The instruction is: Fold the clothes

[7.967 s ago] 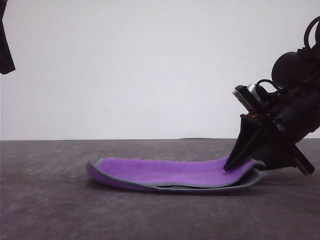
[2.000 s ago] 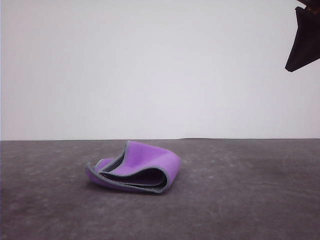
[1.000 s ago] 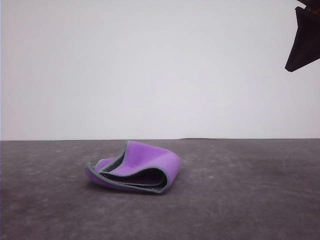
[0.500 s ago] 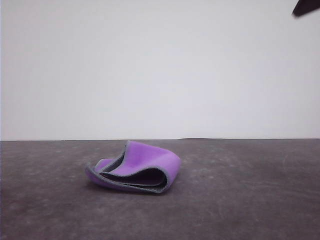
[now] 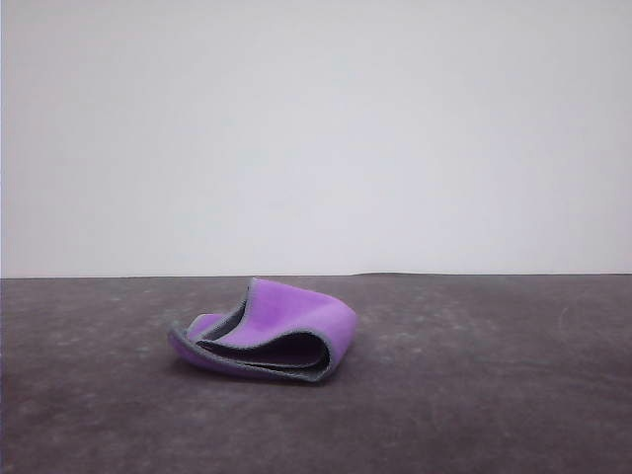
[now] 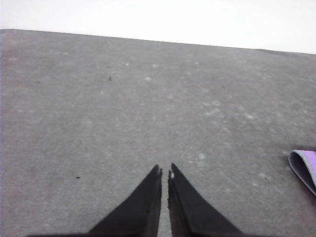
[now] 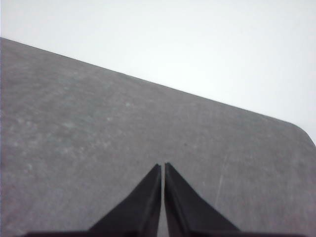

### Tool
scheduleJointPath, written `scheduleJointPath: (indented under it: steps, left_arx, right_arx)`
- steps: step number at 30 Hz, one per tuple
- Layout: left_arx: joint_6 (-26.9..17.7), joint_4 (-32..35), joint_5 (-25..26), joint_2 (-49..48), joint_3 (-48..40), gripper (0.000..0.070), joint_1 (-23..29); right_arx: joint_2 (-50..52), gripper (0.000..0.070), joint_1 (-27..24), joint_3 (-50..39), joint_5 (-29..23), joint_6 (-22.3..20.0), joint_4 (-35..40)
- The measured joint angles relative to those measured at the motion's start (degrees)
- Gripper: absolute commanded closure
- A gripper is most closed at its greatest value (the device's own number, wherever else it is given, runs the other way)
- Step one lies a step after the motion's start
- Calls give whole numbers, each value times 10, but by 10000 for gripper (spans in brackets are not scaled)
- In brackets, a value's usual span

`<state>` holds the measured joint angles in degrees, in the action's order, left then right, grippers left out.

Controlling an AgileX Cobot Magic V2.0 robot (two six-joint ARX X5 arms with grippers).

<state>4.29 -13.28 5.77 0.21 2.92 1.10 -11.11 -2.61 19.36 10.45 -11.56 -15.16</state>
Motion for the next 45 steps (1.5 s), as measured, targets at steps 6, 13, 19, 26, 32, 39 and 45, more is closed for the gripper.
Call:
scheduleJointPath:
  steps: [6,13,19,26,32,39,45]
  left_arx:
    - [0,0,0,0,0,683,0]
    - [0,0,0,0,0,683,0]
    - [0,0,0,0,0,683,0]
    - [0,0,0,0,0,683,0]
    - [0,0,0,0,0,683,0]
    - [0,0,0,0,0,683,0]
    - [0,0,0,0,0,683,0]
  right_arx:
    - [91,695,-16,-81,-12,16,14]
    - [110,695,-16,-132,-57,50,29]
    - [109,695,-14,-144,-60,61,30]
    - [109,695,-3,-160,-60,62,32]
    - [108,695,-1,-182,-61,82,52]
    - [108,695,21,-183,-63,103,51]
    - [108,695,41,-183,-95,120,49]
